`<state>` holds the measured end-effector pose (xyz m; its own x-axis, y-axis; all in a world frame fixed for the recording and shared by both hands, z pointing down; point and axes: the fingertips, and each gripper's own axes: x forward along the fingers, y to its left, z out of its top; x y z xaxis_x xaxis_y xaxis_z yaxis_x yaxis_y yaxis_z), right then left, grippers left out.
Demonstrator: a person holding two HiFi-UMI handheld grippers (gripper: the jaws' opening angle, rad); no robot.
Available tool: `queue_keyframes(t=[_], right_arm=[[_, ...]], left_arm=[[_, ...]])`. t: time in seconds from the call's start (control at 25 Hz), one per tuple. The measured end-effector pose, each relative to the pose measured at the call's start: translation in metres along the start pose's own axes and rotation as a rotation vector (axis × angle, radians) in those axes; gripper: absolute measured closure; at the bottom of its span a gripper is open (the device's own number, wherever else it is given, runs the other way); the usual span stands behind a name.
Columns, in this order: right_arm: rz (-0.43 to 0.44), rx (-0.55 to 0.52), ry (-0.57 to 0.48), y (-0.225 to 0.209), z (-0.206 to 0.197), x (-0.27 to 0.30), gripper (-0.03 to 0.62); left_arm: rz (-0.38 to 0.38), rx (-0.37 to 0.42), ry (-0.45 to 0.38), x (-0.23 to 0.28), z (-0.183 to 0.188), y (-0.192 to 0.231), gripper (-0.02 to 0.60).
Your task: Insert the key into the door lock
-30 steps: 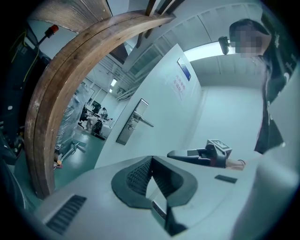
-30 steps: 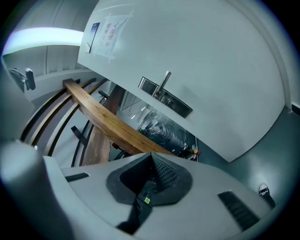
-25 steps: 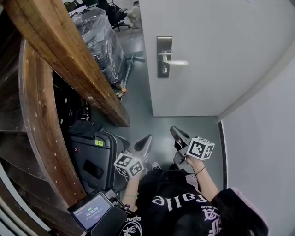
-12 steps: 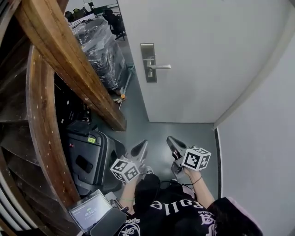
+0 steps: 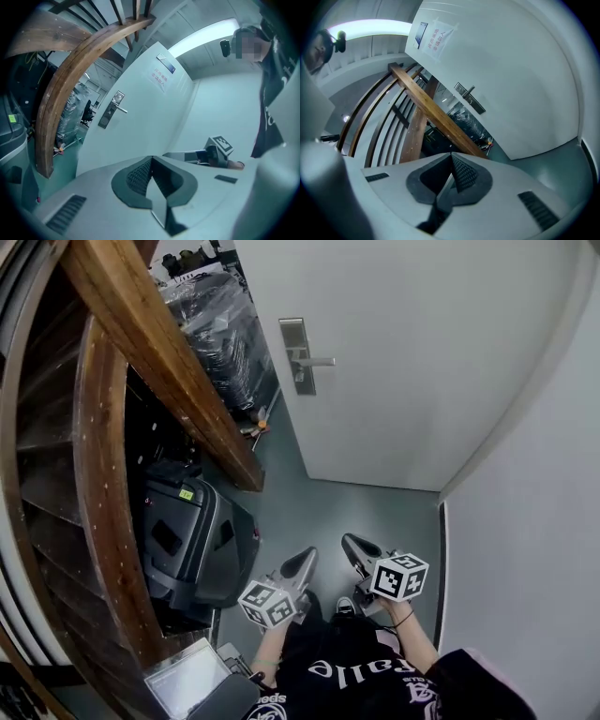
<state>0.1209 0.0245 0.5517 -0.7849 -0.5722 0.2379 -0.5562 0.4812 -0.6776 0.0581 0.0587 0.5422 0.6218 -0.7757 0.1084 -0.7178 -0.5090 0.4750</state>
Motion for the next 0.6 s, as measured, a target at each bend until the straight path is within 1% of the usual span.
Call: queue_keyframes(t=[0.12, 0.28, 0.44, 0.6], right_arm=[[0.051, -0.011, 0.037, 0.014, -0.013, 0.0, 0.576], [0.103, -0.026, 0.066, 0.034, -0.025, 0.007, 0.576], [0.127, -0.044, 0.078, 0.052, -0.033, 0.012, 0.576], [0.144, -0.054, 0.059, 0.07, -0.039, 0.02, 0.576]], left_arm=[[0.039, 0.008, -0.01, -0.015, -0.003, -0.008, 0.577], [0.086, 0.022, -0.036, -0.035, 0.003, -0.006, 0.577], [0.109, 0.037, -0.062, -0.055, 0.011, -0.006, 0.577], [0.119, 0.064, -0.067, -0.081, 0.012, -0.003, 0.577]])
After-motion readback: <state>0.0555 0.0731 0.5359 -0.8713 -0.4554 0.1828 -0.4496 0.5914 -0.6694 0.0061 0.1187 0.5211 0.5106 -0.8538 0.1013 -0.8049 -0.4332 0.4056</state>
